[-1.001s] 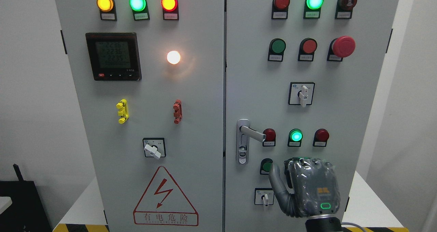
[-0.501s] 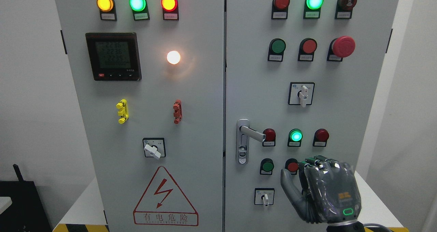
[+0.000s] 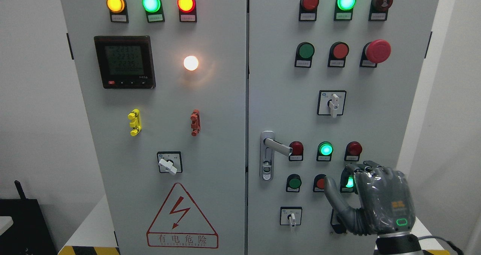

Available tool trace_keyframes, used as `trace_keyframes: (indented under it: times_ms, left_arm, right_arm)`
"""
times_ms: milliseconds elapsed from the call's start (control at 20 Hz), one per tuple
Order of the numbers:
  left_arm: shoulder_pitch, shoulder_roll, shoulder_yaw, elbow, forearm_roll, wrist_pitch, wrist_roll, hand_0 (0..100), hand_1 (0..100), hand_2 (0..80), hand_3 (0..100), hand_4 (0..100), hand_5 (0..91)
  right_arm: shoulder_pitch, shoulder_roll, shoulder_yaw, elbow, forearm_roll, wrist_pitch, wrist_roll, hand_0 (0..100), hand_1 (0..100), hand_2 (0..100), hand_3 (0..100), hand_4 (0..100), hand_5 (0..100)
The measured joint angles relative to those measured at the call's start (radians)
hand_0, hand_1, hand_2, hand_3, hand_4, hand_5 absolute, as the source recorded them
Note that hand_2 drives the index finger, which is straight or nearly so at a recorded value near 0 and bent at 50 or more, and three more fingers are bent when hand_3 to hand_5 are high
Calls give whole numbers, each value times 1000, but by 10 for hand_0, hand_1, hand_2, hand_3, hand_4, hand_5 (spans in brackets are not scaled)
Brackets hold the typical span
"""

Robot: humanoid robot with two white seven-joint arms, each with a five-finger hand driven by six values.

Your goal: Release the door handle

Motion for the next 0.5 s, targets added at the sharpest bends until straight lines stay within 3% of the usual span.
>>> trace_keyframes:
  times_ms: [300,501]
  left_arm:
    - [0,0,0,0,0,0,0,120,389,0,0,0,0]
    - [0,0,0,0,0,0,0,120,389,0,0,0,0]
  right_arm:
    - [-55,-85,74,-19,-68,5,-52,474,0,359,881,819,943]
    - [-71,-133,106,-37,-89,-39,-83,462,0,356,900,841,947]
